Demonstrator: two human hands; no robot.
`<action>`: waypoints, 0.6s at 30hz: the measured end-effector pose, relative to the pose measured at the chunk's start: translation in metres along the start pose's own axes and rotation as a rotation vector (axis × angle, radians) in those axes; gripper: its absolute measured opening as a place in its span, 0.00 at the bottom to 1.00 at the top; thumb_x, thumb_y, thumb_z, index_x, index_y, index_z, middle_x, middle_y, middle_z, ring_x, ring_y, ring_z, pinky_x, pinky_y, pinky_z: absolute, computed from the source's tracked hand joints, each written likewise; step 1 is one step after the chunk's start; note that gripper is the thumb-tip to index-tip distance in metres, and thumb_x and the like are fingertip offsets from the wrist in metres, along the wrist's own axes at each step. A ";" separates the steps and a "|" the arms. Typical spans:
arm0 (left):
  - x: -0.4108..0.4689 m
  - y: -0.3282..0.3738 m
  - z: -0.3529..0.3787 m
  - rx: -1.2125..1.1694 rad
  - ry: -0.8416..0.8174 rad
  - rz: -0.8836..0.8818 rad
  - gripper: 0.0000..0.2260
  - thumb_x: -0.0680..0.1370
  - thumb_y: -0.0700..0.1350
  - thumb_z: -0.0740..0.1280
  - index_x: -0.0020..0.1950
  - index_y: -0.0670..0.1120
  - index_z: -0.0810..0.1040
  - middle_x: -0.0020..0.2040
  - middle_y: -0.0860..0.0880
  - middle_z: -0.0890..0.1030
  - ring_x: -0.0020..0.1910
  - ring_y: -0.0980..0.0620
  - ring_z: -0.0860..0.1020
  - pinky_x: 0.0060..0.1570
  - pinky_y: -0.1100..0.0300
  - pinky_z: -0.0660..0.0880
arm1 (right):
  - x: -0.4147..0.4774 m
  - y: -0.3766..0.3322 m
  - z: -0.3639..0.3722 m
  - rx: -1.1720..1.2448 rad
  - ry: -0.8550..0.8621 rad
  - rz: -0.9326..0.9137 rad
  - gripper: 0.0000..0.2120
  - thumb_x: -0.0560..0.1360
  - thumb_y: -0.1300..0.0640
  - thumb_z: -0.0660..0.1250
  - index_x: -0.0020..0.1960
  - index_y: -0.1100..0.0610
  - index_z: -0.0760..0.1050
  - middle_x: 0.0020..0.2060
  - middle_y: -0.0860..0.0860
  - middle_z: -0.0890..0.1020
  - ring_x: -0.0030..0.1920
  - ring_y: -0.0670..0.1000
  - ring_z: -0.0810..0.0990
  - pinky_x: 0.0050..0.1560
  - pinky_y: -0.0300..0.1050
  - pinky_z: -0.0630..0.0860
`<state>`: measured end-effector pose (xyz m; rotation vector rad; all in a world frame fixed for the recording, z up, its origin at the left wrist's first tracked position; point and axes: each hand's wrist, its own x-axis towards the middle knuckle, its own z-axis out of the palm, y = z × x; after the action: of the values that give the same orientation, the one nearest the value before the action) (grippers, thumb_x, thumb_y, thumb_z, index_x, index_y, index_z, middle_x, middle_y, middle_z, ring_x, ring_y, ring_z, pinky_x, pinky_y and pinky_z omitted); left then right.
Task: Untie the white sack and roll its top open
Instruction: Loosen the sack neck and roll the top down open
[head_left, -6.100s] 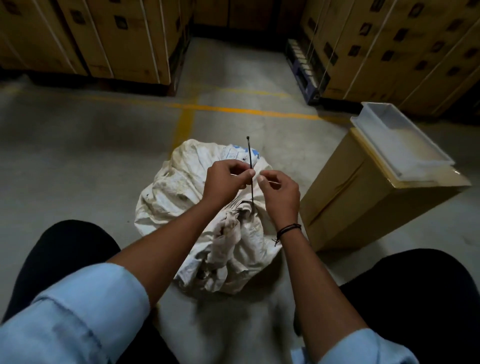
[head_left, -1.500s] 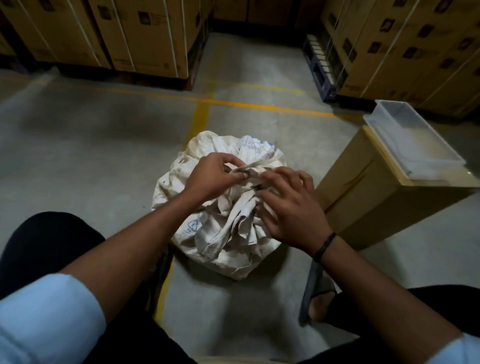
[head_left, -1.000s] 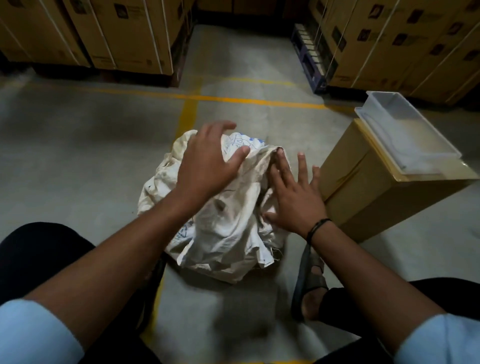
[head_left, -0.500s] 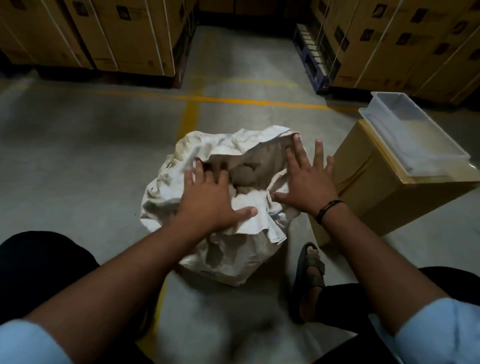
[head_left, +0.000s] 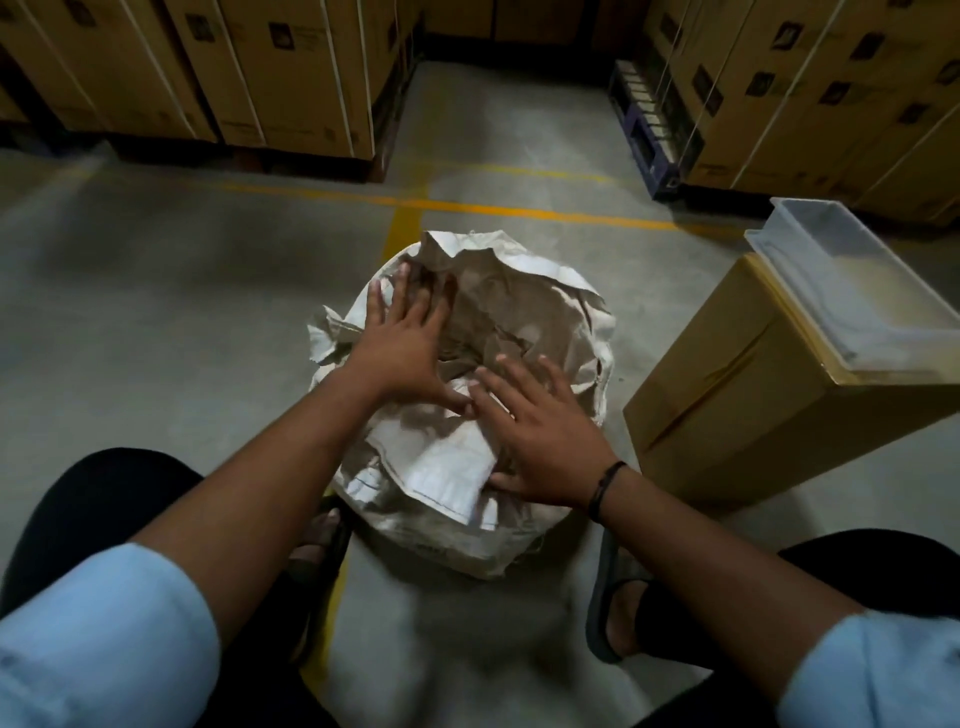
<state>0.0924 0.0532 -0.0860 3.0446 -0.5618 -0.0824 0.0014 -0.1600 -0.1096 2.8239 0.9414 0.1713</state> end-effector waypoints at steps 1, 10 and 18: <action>0.002 -0.001 -0.001 -0.014 0.020 0.020 0.68 0.58 0.83 0.60 0.83 0.47 0.36 0.84 0.42 0.41 0.76 0.42 0.24 0.76 0.35 0.31 | 0.003 0.003 0.006 -0.026 -0.023 0.015 0.49 0.65 0.35 0.72 0.78 0.59 0.61 0.74 0.57 0.71 0.76 0.61 0.65 0.75 0.70 0.55; -0.005 0.001 -0.023 -0.111 0.136 0.155 0.45 0.74 0.73 0.61 0.84 0.52 0.53 0.83 0.45 0.61 0.83 0.46 0.41 0.79 0.41 0.36 | 0.028 0.017 0.007 -0.076 0.450 0.050 0.07 0.76 0.59 0.65 0.52 0.57 0.79 0.37 0.54 0.78 0.35 0.59 0.77 0.37 0.51 0.68; -0.045 0.039 -0.068 -0.058 0.284 0.389 0.54 0.65 0.83 0.59 0.83 0.55 0.57 0.81 0.44 0.62 0.83 0.44 0.41 0.80 0.39 0.45 | 0.027 0.062 -0.073 0.024 0.917 0.063 0.09 0.78 0.59 0.65 0.50 0.58 0.83 0.43 0.56 0.85 0.32 0.60 0.79 0.29 0.52 0.73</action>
<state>0.0410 0.0347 -0.0136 2.7579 -1.0813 0.3330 0.0471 -0.1842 -0.0252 2.7541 0.9590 1.5502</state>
